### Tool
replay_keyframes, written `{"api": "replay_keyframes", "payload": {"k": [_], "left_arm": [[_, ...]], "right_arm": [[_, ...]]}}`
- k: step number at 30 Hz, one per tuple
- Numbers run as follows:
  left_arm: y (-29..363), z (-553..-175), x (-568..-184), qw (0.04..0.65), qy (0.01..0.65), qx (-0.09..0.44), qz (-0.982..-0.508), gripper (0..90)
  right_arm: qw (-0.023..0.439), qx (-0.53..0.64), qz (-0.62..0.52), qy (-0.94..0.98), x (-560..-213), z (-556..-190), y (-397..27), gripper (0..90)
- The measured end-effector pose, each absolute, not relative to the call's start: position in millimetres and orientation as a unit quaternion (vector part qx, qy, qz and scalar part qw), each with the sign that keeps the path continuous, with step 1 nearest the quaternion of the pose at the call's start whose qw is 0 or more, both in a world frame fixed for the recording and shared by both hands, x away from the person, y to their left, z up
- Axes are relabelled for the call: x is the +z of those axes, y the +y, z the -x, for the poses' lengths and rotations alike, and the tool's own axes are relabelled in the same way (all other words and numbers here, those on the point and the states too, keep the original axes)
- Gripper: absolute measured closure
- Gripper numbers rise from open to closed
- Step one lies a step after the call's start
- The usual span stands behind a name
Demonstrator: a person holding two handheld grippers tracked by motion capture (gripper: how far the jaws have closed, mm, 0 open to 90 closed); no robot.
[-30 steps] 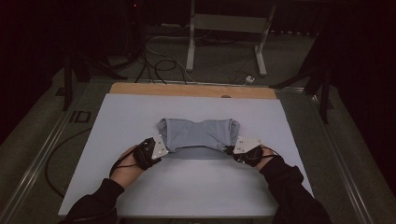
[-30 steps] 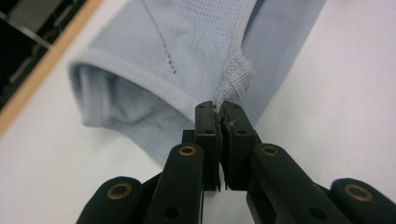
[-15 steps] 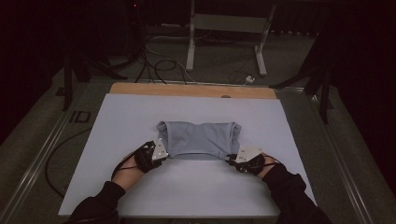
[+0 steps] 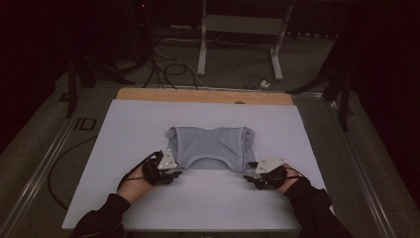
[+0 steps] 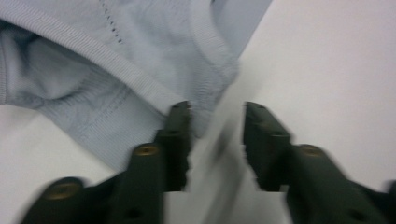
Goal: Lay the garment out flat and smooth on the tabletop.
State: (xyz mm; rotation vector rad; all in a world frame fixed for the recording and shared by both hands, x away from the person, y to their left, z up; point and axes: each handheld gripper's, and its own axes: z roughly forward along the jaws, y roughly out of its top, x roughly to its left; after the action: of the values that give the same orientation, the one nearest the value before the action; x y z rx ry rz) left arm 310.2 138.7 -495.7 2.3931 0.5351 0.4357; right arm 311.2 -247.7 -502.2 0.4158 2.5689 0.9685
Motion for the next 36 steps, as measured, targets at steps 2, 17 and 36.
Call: {"api": "replay_keyframes", "payload": {"k": [2, 17, 36], "left_arm": [[147.1, -309.4, -487.4, 0.329, 0.226, 0.157, -0.903, 42.1], [191.0, -349.9, -483.9, 0.392, 0.408, 0.088, -0.820, 21.6], [168.5, -392.3, -521.1, 0.354, 0.422, 0.097, -0.829, 45.9]], "right_arm": [[0.192, 0.349, -0.159, 0.903, -496.0, -310.9, -250.9, 40.9], [0.169, 0.388, -0.353, 0.835, -489.3, -360.7, -278.1, 37.2], [0.103, 0.364, -0.422, 0.824, -521.3, -385.7, -265.6, 53.9]]}}
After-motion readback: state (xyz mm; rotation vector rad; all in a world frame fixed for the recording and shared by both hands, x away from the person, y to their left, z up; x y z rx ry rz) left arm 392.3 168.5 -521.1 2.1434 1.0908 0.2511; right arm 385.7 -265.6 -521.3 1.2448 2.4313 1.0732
